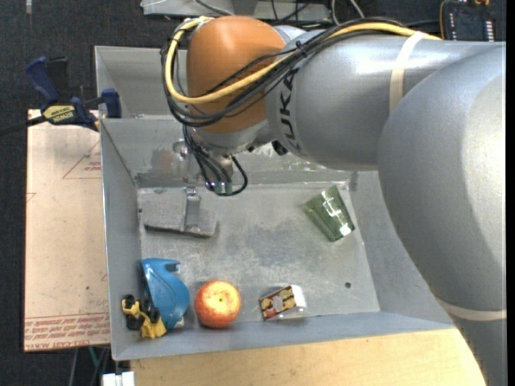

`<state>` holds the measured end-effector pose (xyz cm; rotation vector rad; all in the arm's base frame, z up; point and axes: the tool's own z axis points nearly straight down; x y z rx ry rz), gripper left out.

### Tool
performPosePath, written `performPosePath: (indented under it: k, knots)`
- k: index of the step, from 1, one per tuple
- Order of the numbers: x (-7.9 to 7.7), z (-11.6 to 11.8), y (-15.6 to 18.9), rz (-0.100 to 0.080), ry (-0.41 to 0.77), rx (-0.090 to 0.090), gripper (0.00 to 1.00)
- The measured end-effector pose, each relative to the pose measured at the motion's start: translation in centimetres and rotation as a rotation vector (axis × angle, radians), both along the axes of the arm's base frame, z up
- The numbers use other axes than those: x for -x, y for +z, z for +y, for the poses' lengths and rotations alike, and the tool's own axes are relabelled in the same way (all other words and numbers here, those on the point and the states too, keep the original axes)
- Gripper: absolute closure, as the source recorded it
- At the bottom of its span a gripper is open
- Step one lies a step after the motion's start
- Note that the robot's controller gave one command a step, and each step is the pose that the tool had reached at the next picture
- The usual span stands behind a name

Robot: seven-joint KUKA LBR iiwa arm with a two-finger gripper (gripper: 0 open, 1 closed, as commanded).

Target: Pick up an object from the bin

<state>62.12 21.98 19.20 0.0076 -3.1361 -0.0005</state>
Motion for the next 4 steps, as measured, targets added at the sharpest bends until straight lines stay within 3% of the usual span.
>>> performPosePath:
  k: [1, 2, 3, 4]
  knots:
    - [-0.2, -0.2, 0.5, -0.007, -0.005, -0.001, 0.00]
    - [0.1, 2.6, -11.1, -0.007, -0.204, -0.003, 0.00]
    - [-0.5, 2.2, -5.2, -0.019, 0.027, -0.005, 0.00]
    - [0.2, 2.6, -12.6, -0.005, -0.203, -0.004, 0.00]
